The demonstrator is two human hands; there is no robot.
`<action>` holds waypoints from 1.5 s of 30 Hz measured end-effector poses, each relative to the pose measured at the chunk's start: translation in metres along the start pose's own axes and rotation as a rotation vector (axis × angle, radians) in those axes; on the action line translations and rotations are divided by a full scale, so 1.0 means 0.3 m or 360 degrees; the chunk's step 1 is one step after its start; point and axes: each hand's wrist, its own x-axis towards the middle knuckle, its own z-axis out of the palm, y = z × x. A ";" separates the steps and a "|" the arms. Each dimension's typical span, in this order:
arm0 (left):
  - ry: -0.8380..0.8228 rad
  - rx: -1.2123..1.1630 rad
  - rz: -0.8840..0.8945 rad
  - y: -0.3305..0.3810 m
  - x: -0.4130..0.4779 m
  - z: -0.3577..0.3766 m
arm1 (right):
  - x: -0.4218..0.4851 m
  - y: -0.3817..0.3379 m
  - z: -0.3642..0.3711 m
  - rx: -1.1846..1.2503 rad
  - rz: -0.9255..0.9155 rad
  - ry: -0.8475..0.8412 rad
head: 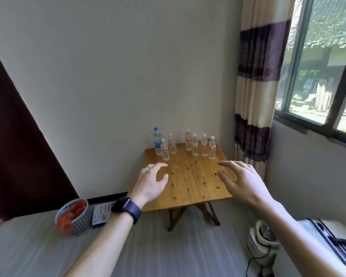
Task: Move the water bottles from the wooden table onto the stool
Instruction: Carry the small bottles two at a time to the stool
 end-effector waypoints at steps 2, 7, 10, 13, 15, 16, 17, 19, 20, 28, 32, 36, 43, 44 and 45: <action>-0.0021 -0.0039 0.0002 0.002 0.091 0.055 | 0.083 0.059 0.024 0.0012 0.0014 -0.0021; -0.0128 -0.0232 -0.0049 -0.016 0.428 0.300 | 0.385 0.275 0.125 0.0069 0.0084 -0.0073; -0.0204 -0.0331 -0.0073 -0.037 0.623 0.460 | 0.566 0.403 0.195 0.0064 0.0122 -0.0088; -0.0299 -0.0429 -0.0082 -0.066 0.833 0.608 | 0.747 0.512 0.259 0.0052 0.0171 -0.0099; -0.0363 -0.0481 -0.0106 -0.081 0.985 0.689 | 0.859 0.573 0.294 0.0047 0.0233 -0.0116; -0.0391 -0.0485 -0.0118 -0.087 1.060 0.729 | 0.910 0.604 0.315 0.0033 0.0257 -0.0136; -0.0415 -0.0481 -0.0122 -0.092 1.132 0.768 | 0.960 0.635 0.337 0.0014 0.0274 -0.0159; -0.0461 -0.0489 -0.0134 -0.101 1.264 0.842 | 1.052 0.699 0.381 0.0000 0.0318 -0.0191; -0.0487 -0.0489 -0.0141 -0.106 1.321 0.878 | 1.094 0.732 0.405 0.0003 0.0341 -0.0203; -0.0648 -0.0376 -0.0155 -0.172 1.706 1.151 | 1.466 0.986 0.641 0.0043 0.0441 -0.0397; -0.0674 -0.0308 -0.0211 -0.207 1.934 1.285 | 1.708 1.115 0.782 0.0077 0.0457 -0.0544; -0.0725 -0.0219 -0.0320 -0.218 2.149 1.424 | 1.935 1.232 0.903 0.0118 0.0511 -0.0693; -0.0748 -0.0043 -0.0326 -0.254 2.436 1.686 | 2.231 1.382 1.126 0.0193 0.0563 -0.0783; -0.0764 0.0042 -0.0309 -0.259 2.470 1.719 | 2.253 1.397 1.161 0.0187 0.0568 -0.0801; -0.0778 0.0131 -0.0282 -0.264 2.499 1.750 | 2.269 1.410 1.194 0.0173 0.0572 -0.0835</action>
